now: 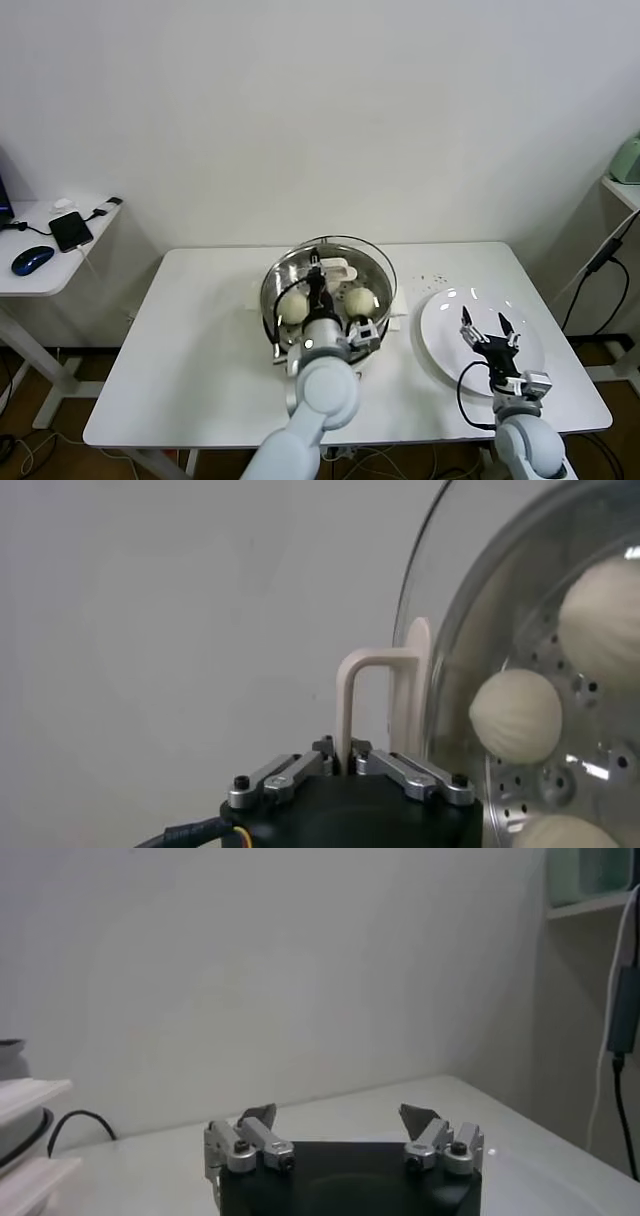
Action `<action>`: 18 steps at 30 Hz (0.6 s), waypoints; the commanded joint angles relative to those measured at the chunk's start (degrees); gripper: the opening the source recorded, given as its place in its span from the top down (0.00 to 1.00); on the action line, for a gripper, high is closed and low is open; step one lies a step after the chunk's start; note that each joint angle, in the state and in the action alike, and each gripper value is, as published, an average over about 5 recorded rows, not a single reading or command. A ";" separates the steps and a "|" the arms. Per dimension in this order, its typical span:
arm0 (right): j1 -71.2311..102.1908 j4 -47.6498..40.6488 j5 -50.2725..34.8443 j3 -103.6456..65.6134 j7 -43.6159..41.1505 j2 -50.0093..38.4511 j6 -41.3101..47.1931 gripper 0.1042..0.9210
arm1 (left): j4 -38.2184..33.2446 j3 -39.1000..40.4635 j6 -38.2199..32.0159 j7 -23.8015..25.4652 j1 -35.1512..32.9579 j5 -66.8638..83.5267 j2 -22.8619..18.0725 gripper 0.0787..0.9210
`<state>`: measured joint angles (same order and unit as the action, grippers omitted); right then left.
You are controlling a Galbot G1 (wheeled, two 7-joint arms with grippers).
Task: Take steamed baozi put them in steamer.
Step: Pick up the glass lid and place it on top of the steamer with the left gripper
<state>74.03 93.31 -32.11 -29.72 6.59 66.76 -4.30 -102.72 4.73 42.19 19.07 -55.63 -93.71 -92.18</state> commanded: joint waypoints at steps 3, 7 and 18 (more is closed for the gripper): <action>-0.01 -0.12 0.07 0.04 -0.02 0.12 -0.13 0.12 | 2.62 -0.10 0.00 -0.55 -0.79 -4.02 -2.27 0.90; 0.11 -0.17 0.08 0.05 -0.04 0.10 -0.24 0.12 | 3.04 -0.16 -0.13 -0.76 -0.76 -3.48 -1.98 0.90; 0.06 -0.38 0.12 0.10 -0.04 0.17 -0.35 0.12 | 4.51 0.00 -0.68 -1.57 0.21 -3.17 -2.38 0.90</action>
<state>74.09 92.98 -32.00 -29.59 6.57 66.88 -4.62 -99.33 4.77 42.19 17.99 -55.59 -96.25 -92.19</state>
